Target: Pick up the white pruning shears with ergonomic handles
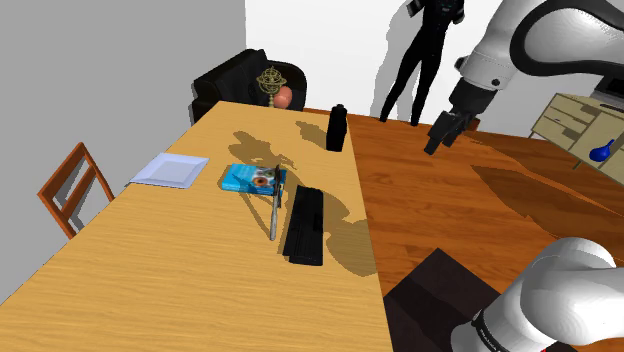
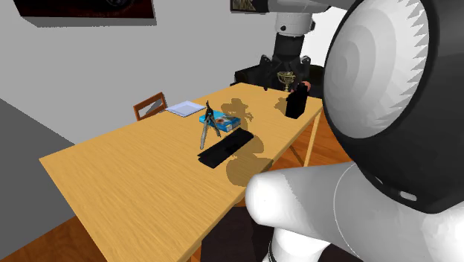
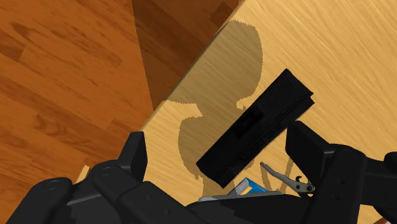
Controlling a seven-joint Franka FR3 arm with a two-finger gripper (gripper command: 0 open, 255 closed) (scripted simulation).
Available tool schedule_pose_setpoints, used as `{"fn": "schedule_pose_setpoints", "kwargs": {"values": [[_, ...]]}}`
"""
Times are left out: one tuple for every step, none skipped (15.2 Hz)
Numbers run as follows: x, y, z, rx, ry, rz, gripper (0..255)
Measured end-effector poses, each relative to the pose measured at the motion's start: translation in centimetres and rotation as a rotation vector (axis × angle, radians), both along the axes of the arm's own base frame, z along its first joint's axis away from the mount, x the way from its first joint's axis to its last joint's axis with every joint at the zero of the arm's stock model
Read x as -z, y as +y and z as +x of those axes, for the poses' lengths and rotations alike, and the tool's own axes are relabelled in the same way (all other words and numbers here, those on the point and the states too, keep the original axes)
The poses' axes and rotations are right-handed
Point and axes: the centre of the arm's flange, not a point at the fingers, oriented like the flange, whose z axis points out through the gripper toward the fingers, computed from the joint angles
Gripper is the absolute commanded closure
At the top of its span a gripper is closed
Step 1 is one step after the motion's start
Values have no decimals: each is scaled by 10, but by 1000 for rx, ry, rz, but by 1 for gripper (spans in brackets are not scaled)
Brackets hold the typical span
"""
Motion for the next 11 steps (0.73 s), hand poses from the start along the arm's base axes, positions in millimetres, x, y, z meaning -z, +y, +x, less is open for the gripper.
{"fn": "schedule_pose_setpoints", "kwargs": {"values": [[0,0,0,0,0,0,0],[3,6,3,5,-3,-2,0],[8,14,5,14,-9,-4,0],[15,23,10,25,-15,-7,0],[21,31,15,37,-23,-11,0],[28,43,20,48,-31,-14,0],[32,50,24,61,-39,-18,0],[40,61,30,73,-46,-21,0],[47,75,36,85,-55,-24,0],[54,82,42,99,-63,-28,0],[61,94,46,111,-71,-31,0]]}}
